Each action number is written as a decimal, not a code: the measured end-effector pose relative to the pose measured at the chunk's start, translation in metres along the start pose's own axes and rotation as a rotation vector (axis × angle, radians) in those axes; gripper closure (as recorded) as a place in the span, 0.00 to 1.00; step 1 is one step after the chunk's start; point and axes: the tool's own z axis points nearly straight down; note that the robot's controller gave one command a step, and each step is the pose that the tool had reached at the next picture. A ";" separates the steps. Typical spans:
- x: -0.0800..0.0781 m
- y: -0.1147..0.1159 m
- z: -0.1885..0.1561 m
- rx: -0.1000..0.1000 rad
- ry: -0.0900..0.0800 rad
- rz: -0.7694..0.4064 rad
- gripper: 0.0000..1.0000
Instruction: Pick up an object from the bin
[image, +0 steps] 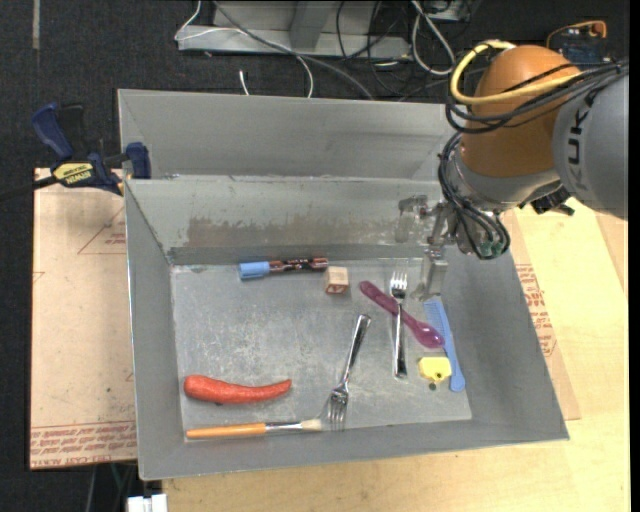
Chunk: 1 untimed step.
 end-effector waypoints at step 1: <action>-0.002 0.000 -0.005 0.001 -0.007 -0.002 0.00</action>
Offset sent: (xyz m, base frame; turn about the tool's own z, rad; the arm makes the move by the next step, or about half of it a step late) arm 0.0035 -0.0257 -0.1367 -0.9496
